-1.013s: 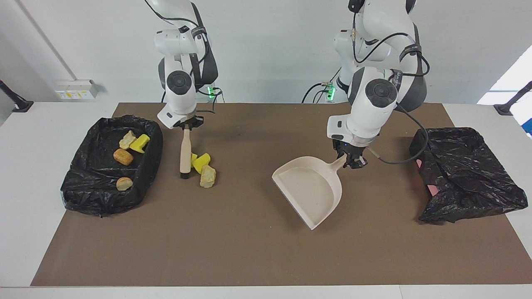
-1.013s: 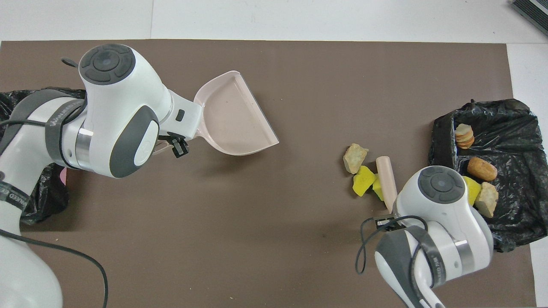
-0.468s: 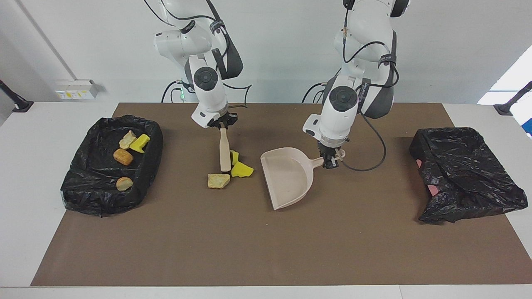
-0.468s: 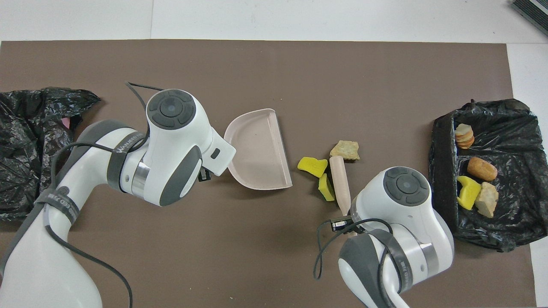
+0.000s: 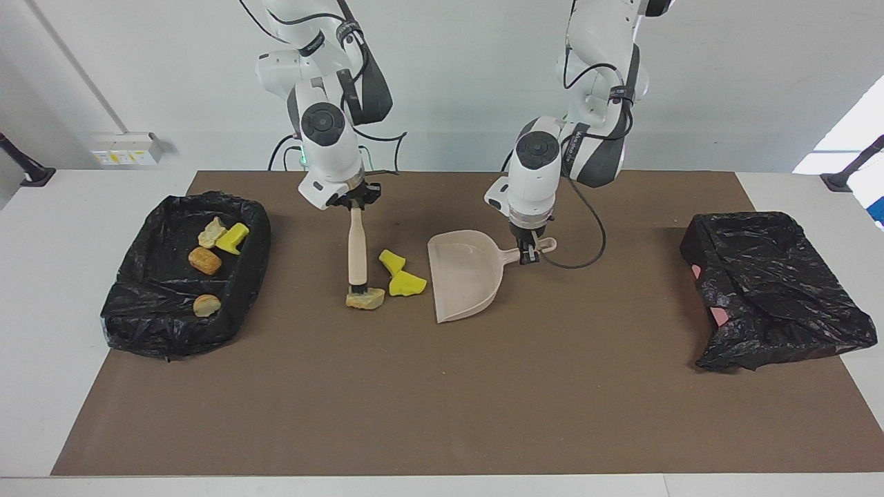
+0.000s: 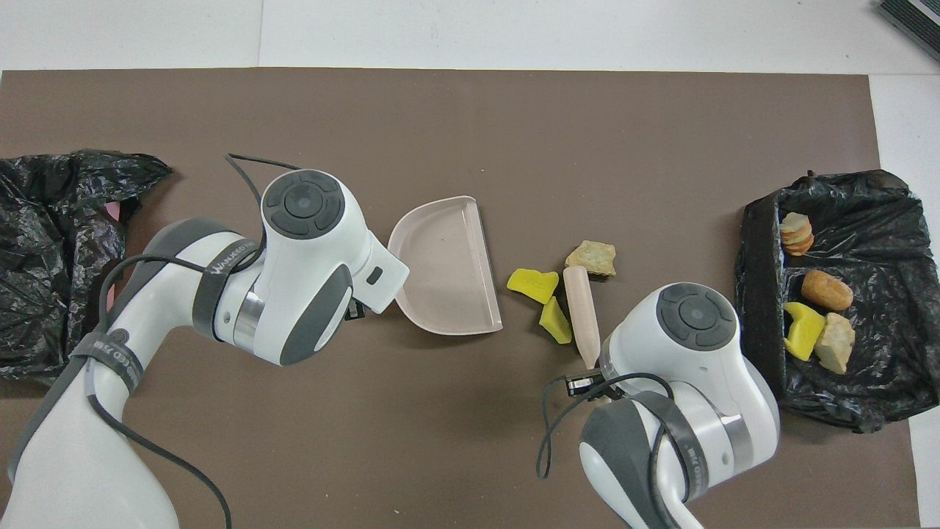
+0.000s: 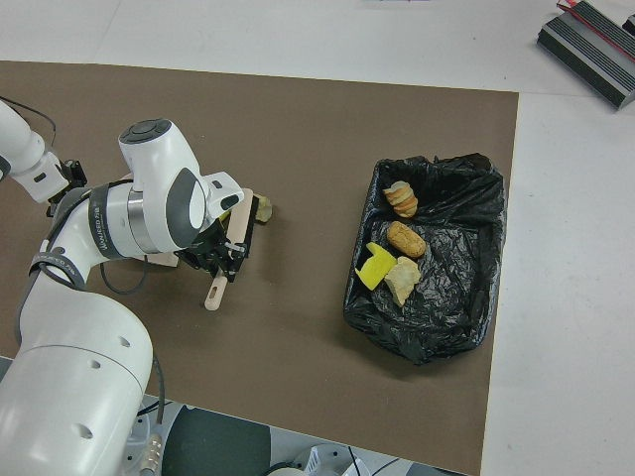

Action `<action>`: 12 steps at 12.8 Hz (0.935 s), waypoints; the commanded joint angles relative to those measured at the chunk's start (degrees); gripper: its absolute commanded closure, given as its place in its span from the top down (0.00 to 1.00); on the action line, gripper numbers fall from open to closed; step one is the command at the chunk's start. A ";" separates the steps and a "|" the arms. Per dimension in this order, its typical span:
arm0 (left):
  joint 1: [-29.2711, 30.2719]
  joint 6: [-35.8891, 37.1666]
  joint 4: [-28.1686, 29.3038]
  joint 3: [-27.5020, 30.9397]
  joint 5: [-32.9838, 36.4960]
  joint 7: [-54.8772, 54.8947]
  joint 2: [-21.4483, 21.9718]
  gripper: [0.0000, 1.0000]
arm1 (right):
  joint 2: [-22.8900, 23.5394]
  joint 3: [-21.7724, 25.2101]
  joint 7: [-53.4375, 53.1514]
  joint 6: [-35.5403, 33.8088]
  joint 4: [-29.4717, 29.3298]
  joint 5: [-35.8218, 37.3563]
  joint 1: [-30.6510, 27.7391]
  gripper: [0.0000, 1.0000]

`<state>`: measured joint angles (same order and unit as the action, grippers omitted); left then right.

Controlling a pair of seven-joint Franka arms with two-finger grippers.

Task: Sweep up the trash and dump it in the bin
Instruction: 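Lower the dustpan beside the sponges while the right gripper positions the brush, then sweep the sponges and bread into the dustpan with the right gripper's brush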

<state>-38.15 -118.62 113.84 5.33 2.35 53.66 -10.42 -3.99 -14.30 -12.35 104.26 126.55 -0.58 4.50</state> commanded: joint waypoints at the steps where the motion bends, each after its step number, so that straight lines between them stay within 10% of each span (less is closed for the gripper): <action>1: -2.27 -2.23 3.66 0.74 1.34 -3.46 3.13 0.00 | 1.60 -0.73 -2.58 4.10 1.69 3.39 2.87 0.00; 8: -3.95 -3.19 6.39 0.65 1.43 -8.57 4.88 0.00 | 4.86 -0.82 -3.56 12.98 0.73 -12.39 10.27 0.00; 12: -3.68 -5.21 7.53 0.65 1.43 -8.57 4.98 0.00 | 3.64 -0.03 -3.21 0.83 -8.12 -14.63 8.17 0.00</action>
<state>-41.17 -121.69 118.63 5.36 2.40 46.40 -7.61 0.05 -14.56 -16.71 112.03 123.61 -13.53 15.08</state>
